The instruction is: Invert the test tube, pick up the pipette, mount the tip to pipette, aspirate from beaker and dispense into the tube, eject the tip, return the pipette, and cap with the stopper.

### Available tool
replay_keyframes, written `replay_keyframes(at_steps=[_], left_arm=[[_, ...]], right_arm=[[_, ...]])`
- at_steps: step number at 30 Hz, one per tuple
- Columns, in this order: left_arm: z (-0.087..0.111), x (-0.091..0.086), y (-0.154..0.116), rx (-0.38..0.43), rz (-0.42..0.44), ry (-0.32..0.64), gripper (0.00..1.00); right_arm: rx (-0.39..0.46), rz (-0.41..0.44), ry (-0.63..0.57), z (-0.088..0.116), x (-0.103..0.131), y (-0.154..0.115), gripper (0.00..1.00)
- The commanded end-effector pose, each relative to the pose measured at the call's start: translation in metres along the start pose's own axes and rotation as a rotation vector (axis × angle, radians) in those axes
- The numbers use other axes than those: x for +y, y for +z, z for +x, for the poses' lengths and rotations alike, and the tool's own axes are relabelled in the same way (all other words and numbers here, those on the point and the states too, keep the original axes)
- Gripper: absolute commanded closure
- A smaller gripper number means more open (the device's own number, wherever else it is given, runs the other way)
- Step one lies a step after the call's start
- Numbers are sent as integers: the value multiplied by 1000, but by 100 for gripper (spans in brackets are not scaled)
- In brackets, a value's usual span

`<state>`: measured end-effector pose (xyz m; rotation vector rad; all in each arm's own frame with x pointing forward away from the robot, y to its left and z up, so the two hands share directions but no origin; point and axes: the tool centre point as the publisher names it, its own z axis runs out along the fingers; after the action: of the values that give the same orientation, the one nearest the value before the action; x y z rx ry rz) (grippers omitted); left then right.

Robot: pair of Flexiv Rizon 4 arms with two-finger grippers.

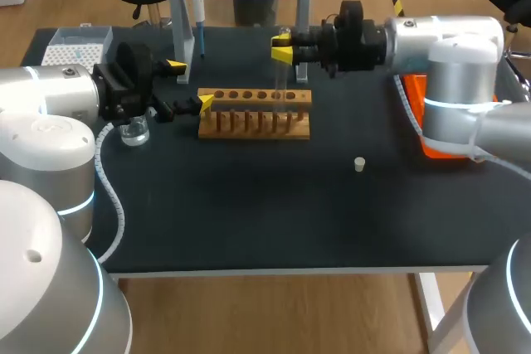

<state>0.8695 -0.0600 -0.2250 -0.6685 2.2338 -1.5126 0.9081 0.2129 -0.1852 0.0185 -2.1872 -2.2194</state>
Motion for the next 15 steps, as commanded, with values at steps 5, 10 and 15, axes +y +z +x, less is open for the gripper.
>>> replay_keyframes(at_steps=[5, 10, 15], left_arm=[[1, 3, 0, -2, 9, 2, 0], [1, 3, 0, -2, 9, 2, 0], [1, 3, 0, -2, 9, 2, 0]], right_arm=[[23, 12, 14, 8, 0, -13, 100], [30, 6, 25, 9, 1, -15, 100], [30, 6, 25, 9, 1, -15, 100]])
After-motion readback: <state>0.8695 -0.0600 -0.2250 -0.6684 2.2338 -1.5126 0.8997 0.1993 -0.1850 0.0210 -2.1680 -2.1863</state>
